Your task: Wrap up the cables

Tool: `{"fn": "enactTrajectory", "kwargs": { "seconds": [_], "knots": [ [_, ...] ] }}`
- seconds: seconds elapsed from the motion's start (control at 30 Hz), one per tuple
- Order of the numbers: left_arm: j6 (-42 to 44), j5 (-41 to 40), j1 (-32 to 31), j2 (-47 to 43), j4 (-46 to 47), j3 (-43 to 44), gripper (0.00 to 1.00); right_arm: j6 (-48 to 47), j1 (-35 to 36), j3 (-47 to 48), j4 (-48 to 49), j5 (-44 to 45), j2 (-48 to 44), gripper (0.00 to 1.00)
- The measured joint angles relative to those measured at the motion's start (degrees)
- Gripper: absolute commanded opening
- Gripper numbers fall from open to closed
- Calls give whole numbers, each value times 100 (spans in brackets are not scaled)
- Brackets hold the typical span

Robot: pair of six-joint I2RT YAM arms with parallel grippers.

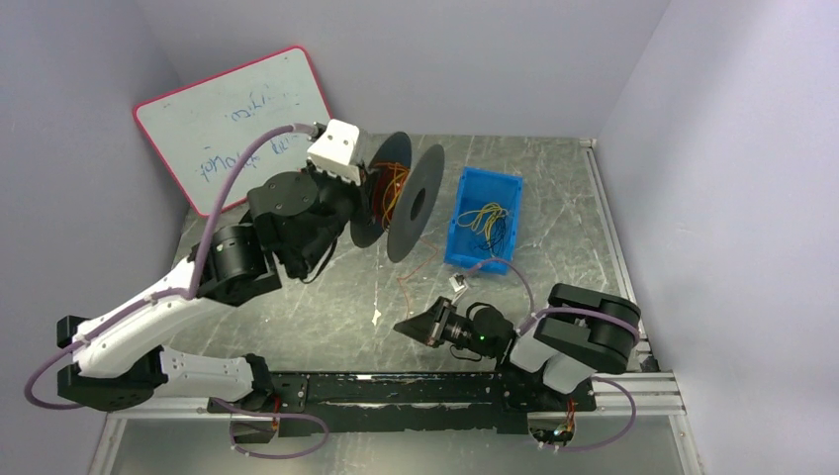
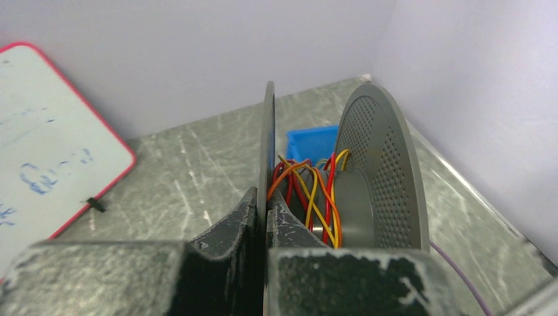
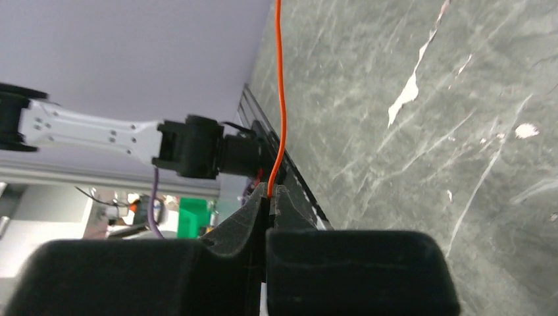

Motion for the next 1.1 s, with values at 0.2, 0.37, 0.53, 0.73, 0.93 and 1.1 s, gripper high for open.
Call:
{"fn": "enactTrajectory", "kwargs": {
  "seconds": [0.2, 0.37, 0.53, 0.73, 0.93, 1.1],
  "knots": [
    [-149, 33, 1248, 391, 59, -2, 7, -470, 522, 221, -1143, 168, -518, 0],
    [-306, 105, 2186, 621, 116, -267, 7, -1027, 933, 688, -2570, 487, -1294, 0],
    [-422, 177, 2553, 881, 238, -481, 7, -1620, 1451, 1305, -4028, 911, -1867, 0],
    [-435, 157, 2699, 1276, 439, -651, 7, -2179, 2284, 1985, -5720, 1554, -2286, 0],
    [-501, 70, 2787, 1589, 601, -925, 7, -2465, 2942, 2959, -7031, 2170, -2404, 0],
    [-603, 57, 2863, 1888, 625, -1073, 7, -2686, 3449, 3609, -7844, 2664, -2481, 0]
  ]
}}
